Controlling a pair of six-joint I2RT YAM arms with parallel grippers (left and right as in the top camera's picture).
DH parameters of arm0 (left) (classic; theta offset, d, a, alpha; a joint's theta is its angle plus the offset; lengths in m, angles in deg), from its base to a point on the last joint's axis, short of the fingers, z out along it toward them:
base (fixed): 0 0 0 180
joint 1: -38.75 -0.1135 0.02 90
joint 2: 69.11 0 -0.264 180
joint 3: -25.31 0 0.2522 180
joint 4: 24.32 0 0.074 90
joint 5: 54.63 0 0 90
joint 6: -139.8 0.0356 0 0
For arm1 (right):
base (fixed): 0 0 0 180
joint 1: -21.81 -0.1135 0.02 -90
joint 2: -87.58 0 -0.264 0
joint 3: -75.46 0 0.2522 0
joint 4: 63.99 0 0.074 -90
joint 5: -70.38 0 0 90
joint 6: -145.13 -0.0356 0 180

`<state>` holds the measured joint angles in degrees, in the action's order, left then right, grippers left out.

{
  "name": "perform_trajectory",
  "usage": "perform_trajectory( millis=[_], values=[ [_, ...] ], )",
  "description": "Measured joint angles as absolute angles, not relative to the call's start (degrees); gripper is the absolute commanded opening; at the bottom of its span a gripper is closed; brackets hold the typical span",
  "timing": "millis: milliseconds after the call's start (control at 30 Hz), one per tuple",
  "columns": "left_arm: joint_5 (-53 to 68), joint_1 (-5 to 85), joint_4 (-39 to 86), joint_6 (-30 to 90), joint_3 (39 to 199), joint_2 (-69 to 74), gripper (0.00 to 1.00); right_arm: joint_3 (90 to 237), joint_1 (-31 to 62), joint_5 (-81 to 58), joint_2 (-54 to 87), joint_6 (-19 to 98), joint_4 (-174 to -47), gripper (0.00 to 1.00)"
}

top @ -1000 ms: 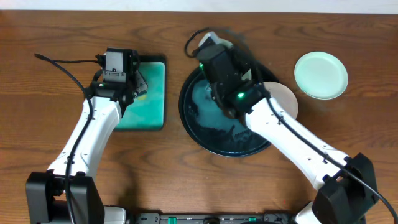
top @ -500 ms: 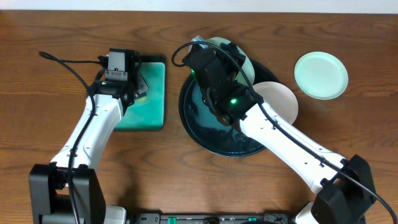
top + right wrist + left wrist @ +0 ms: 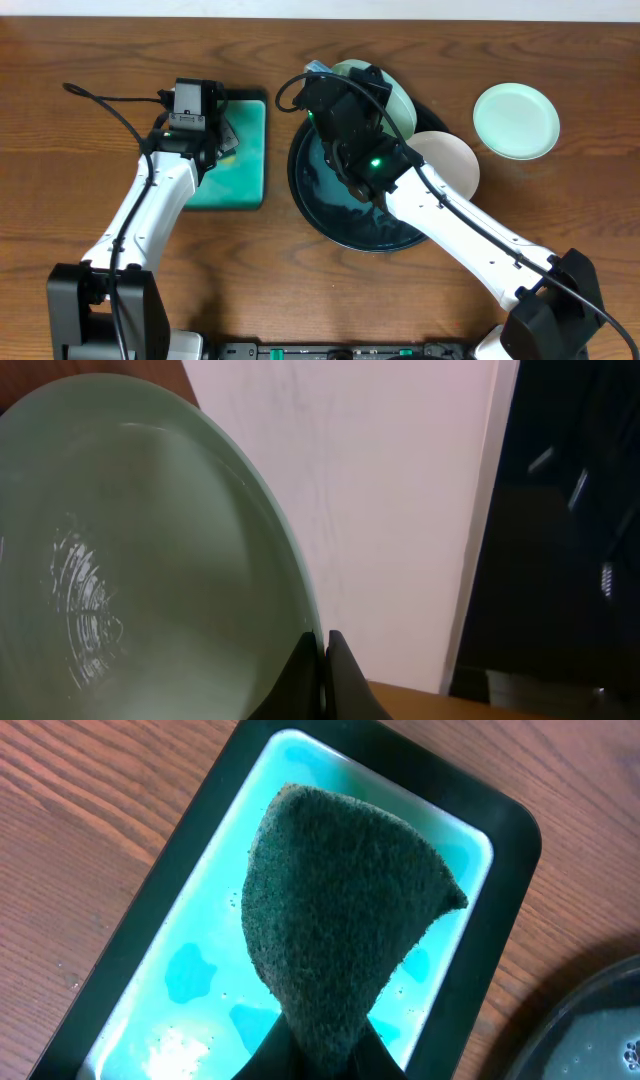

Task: Clean dirty plates on tray and stack at the side
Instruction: 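Lift the pale green plate with the right gripper and carry it right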

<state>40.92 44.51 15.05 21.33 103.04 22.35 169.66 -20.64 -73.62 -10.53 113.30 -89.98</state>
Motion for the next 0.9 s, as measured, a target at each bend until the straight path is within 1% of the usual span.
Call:
perform_trajectory(
  millis=[300,433,533,633,900],
  values=[
    [40.94,44.51,15.05,21.33,103.04,22.35,0.07,169.66,-21.21,-74.01,-10.53,120.90,-86.46,0.01],
    [40.92,44.51,15.03,21.33,103.02,22.35,0.07,169.66,-22.17,-74.06,-10.53,121.67,-86.55,0.01],
    [40.94,44.51,14.96,21.33,103.02,22.35,0.07,169.73,-22.37,-71.78,-10.44,118.68,-91.91,0.01],
    [40.92,44.51,14.96,21.33,102.84,22.35,0.07,169.58,-21.82,-68.05,-10.55,113.15,-96.82,0.01],
    [40.94,44.51,14.94,21.33,102.49,22.37,0.07,169.58,-17.32,-63.94,-12.06,95.33,-93.76,0.01]
  ],
)
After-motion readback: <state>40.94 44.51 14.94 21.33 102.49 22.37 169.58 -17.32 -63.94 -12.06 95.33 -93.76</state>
